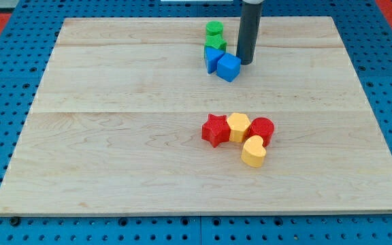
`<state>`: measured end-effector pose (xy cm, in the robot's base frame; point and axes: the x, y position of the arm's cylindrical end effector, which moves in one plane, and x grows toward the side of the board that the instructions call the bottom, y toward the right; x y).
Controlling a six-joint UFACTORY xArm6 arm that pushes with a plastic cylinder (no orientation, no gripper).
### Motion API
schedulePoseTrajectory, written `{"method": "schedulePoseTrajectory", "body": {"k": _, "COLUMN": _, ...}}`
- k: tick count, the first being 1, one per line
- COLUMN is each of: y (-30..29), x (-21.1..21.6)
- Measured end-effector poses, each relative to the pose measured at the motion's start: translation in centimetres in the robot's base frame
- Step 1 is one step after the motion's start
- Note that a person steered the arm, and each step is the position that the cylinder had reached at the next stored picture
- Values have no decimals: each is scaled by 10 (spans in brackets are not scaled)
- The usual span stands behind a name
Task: Push the blue cube slightly left
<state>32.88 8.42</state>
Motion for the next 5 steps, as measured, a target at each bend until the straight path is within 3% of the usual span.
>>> {"method": "schedulePoseTrajectory", "body": {"k": 2, "y": -12, "x": 34}}
{"method": "schedulePoseTrajectory", "body": {"k": 5, "y": -14, "x": 13}}
